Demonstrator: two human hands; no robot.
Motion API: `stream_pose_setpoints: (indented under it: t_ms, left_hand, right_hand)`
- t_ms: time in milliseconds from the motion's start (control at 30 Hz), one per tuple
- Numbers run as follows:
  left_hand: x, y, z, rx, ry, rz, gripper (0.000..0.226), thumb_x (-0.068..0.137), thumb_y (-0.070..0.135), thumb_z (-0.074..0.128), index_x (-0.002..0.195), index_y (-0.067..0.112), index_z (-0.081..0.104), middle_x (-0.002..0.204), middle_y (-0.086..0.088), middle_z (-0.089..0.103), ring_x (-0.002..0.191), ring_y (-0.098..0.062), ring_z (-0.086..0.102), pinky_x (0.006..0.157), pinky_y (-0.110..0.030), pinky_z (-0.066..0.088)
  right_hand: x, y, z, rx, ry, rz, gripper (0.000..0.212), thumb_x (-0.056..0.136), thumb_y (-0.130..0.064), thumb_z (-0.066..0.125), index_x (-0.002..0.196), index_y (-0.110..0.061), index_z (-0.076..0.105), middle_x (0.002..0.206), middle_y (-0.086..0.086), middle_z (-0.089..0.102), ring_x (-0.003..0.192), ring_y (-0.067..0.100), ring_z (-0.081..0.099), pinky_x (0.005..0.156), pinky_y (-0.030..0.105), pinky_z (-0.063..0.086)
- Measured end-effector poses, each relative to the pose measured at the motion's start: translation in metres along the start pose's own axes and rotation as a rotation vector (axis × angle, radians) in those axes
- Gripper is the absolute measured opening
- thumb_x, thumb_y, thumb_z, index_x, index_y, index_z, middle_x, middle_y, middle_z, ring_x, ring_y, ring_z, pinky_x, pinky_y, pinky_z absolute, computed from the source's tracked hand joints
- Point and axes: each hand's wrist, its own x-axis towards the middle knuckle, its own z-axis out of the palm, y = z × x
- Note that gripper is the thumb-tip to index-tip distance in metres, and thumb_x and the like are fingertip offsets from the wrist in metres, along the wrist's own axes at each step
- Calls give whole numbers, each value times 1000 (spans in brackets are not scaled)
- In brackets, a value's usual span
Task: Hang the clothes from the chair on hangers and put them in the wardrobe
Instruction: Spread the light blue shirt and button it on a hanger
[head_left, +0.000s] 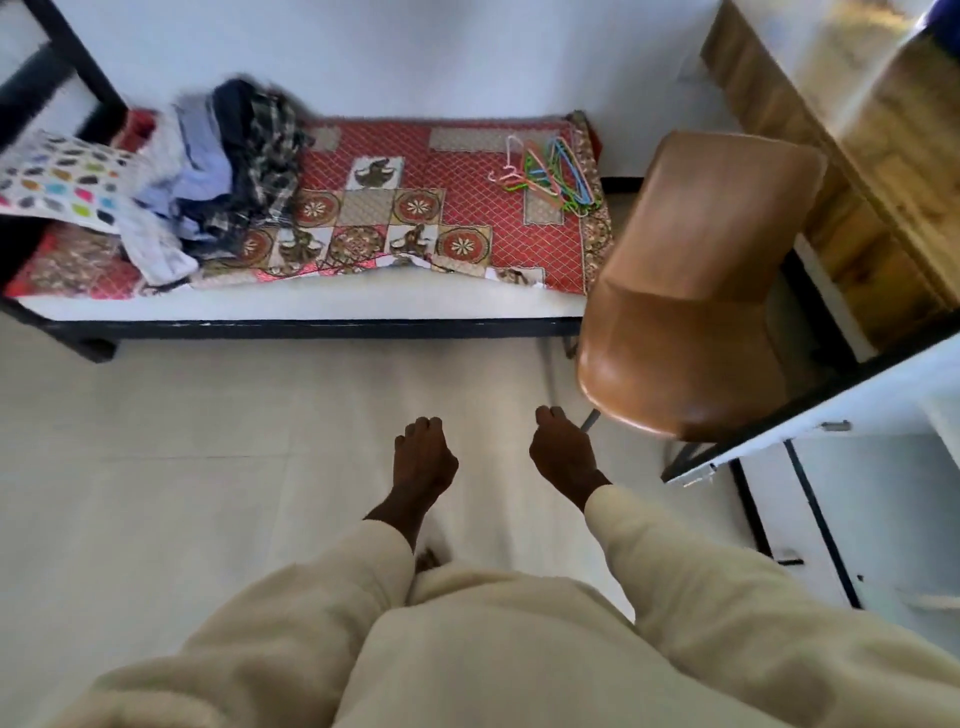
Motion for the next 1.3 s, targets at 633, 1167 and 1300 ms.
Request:
stream_pose_setpoints:
  t_ms: [633,1167,1300]
  left_hand:
    - [264,-201,-147,-23,45,-226,35,87,11,47,122,8,50,122,-10,52,112,-29,51,95,-38,36]
    - [538,-289,-273,-26,7,-365,41,86,11,51,128,8,47,130,-12,51,117,-32,52,96,-40,41]
    - [588,-329,-277,4,-73,-308,40,87,14,52,126,8,47,125,-13,53,114,-32,54,92,-39,43]
  right_hand:
    - [344,-236,-57,229,-10,-172,27,90,-4,47,116,-6,53,110,12,58,85,35,62,67,37,48]
    - [641,-353,-120,81,-183,-324,48,91,-5,50,138,-4,40,134,18,47,106,42,60,77,43,48]
    - [689,-390,-98,89,-231,-319,44,87,-2,49,131,-3,46,134,16,47,108,37,58,74,44,50]
